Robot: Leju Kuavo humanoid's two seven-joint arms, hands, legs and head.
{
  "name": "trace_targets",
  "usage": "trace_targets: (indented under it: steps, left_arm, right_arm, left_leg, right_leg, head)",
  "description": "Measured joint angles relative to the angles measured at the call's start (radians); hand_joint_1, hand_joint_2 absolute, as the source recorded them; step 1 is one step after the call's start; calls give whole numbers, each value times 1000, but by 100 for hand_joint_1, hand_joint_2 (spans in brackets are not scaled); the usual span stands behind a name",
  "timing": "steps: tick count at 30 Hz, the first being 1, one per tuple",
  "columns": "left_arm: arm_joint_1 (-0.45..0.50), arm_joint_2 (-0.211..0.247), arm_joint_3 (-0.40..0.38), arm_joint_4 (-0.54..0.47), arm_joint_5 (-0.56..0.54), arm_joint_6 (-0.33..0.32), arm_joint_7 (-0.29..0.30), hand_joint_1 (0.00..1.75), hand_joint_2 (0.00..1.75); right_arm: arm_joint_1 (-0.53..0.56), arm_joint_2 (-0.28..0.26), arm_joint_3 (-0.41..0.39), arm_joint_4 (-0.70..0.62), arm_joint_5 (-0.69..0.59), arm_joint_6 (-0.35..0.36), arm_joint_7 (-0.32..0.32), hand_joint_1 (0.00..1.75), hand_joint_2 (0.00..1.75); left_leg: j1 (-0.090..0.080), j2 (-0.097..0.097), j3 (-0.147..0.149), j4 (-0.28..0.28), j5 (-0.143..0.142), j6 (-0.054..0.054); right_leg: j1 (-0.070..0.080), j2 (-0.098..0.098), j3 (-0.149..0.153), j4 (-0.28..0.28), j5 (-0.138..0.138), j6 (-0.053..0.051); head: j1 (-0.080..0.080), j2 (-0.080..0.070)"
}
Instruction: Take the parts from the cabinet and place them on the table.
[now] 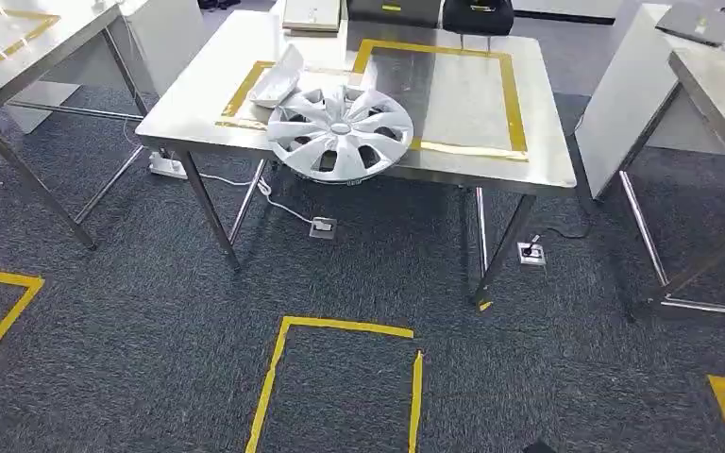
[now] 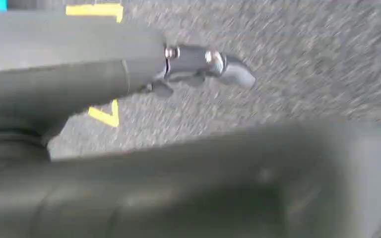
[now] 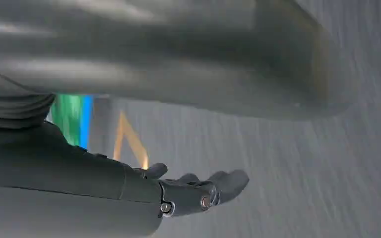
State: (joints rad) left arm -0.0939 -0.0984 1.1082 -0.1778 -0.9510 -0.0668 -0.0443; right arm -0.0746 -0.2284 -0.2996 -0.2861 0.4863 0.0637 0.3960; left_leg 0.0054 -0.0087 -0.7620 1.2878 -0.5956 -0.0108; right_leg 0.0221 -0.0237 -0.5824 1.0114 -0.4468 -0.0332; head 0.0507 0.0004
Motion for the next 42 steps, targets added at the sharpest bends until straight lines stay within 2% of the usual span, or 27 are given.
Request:
trace_targets:
  steps: [1,3,5,6,7,8,11,14,15,16,18,20,21,22,23,24,26,27,28,30,31,33,35,36,37,38,42]
  left_arm:
    - [2,4,0,0,1,1,1,0,0]
    - [3,8,0,-1,1,1,2,0,0]
    - [1,12,1,-2,2,1,3,0,0]
    - [-5,11,1,-2,2,3,6,0,0]
    - [-8,9,1,-3,-1,8,16,0,0]
    - [-6,8,1,-3,-5,10,22,0,0]
    - [2,14,0,-3,-35,19,56,0,0]
    - [4,21,0,-6,-44,23,57,0,0]
    - [5,23,0,-6,-44,25,50,0,0]
    - [6,23,0,-6,-44,26,38,0,0]
    - [7,23,0,-6,-44,22,0,0,0]
    - [3,23,0,-6,-44,21,-39,0,0]
    - [-1,20,0,-6,-44,21,-47,0,0]
    - [-4,15,0,-6,-44,23,-49,0,0]
    - [-9,14,0,-6,-44,26,-48,0,0]
    - [-11,13,0,-6,-44,29,-41,0,0]
    - [-13,11,0,-6,-40,33,-35,0,0]
    - [-9,13,0,-6,-35,33,-36,0,175]
    - [-4,12,0,-5,-32,33,-40,0,175]
    - [4,12,0,-4,-23,32,-31,0,175]
    - [6,13,0,-4,-22,46,-6,0,175]
    - [10,13,2,-4,-22,80,55,0,175]
    - [15,13,4,-5,-22,102,86,0,175]
    - [17,13,6,-5,-22,109,97,0,175]
    - [20,9,3,-3,-21,113,107,0,175]
    - [27,11,-9,-4,-11,116,113,0,175]
    - [55,13,-74,-8,65,117,116,0,175]
  right_arm:
    - [10,26,-31,12,-9,0,4,0,0]
    - [24,62,-75,31,-18,-2,8,0,0]
    - [28,82,-109,45,-27,-1,15,0,0]
    - [25,86,-126,49,-43,7,24,0,0]
    - [25,94,-149,51,-69,15,39,0,0]
    - [29,102,-166,56,-85,17,50,0,0]
    - [45,155,-242,73,-139,8,68,0,0]
    - [65,193,-286,82,-149,7,40,0,0]
    - [67,202,-292,84,-148,8,19,0,0]
    - [66,206,-299,84,-146,8,-2,0,0]
    - [63,207,-308,84,-129,15,-38,0,0]
    - [61,207,-308,84,-115,20,-58,0,0]
    - [58,204,-308,84,-110,20,-72,0,0]
    - [53,200,-308,84,-106,20,-84,0,0]
    - [50,201,-308,84,-102,20,-94,0,0]
    - [49,201,-308,84,-94,19,-95,0,175]
    - [47,201,-307,85,-75,21,-84,0,175]
    - [46,204,-307,85,-68,21,-82,0,175]
    - [47,204,-307,85,-64,21,-82,0,175]
    - [53,205,-306,85,-48,17,-82,0,175]
    - [54,205,-305,86,-40,15,-74,0,175]
    - [54,207,-302,88,-32,13,-54,0,175]
    - [54,209,-302,90,-28,15,-51,0,175]
    - [53,209,-302,90,-30,17,-51,0,175]
    - [52,207,-296,88,-41,18,-53,0,175]
    - [52,207,-286,87,-51,18,-56,0,175]
    - [58,207,-241,81,-92,14,-85,0,175]
  left_leg:
    - [2,2,-2,58,-15,-9]
    - [7,2,53,55,39,-20]
    - [17,2,178,-67,69,-32]
    - [27,-2,264,-164,20,-44]
    - [17,-19,291,-206,3,-19]
    - [20,-21,271,-217,6,-5]
    - [16,-5,249,-214,30,25]
    - [13,1,201,-215,72,39]
    - [10,1,183,-213,86,38]
    - [8,4,168,-212,99,37]
    - [5,9,133,-208,124,35]
    - [4,9,111,-207,144,32]
    - [8,9,107,-208,153,31]
    - [4,8,101,-207,162,22]
    - [9,10,103,-216,175,15]
    - [13,10,103,-224,185,9]
    - [7,9,101,-239,203,-5]
    - [11,7,95,-228,182,-7]
    - [8,6,86,-201,126,-11]
    - [12,7,56,-76,12,-22]
    - [13,7,43,-7,-9,-28]
    - [15,7,61,29,34,-36]
    - [20,9,163,-99,89,-44]
    - [26,11,230,-201,86,-51]
    - [17,7,265,-246,54,-52]
    - [18,4,252,-240,59,-30]
    - [19,9,238,-244,62,12]
  right_leg:
    - [-1,0,-18,1,13,2]
    - [-8,0,-53,6,38,10]
    - [-16,1,-86,19,56,21]
    - [-12,3,-95,31,64,31]
    - [-14,6,-107,41,71,36]
    - [-10,9,-106,41,80,41]
    - [-20,18,-119,30,102,52]
    - [-27,19,-164,183,-106,65]
    - [-27,19,-178,261,-157,65]
    - [-27,19,-181,321,-177,63]
    - [-24,20,-131,337,-131,56]
    - [-12,23,2,196,-82,35]
    - [-5,27,78,99,-96,18]
    - [-1,26,119,19,-133,8]
    - [2,25,114,17,-125,20]
    - [6,25,112,8,-121,14]
    - [-4,23,105,-15,-99,2]
    - [-8,16,100,-24,-80,4]
    - [-11,18,90,-27,-71,-5]
    - [-13,15,64,-26,-51,-4]
    - [-14,13,51,-25,-41,-2]
    - [-19,10,27,-20,-23,10]
    - [-30,8,12,-8,-16,21]
    - [-32,5,4,3,-14,26]
    - [-28,4,-8,12,-15,34]
    - [-24,5,-8,17,-10,40]
    - [-29,11,-12,31,-14,57]
  head:
    - [-2,0]
    - [-2,0]
    - [-2,0]
    - [-3,0]
    - [0,0]
    - [10,0]
    - [7,0]
    - [12,0]
    - [13,0]
    - [13,0]
    - [13,0]
    - [14,0]
    - [15,0]
    - [15,0]
    - [14,0]
    - [19,0]
    - [20,0]
    - [21,0]
    - [17,0]
    - [16,0]
    - [16,0]
    - [16,0]
    - [16,0]
    - [15,0]
    - [10,0]
    - [12,0]
    - [17,0]
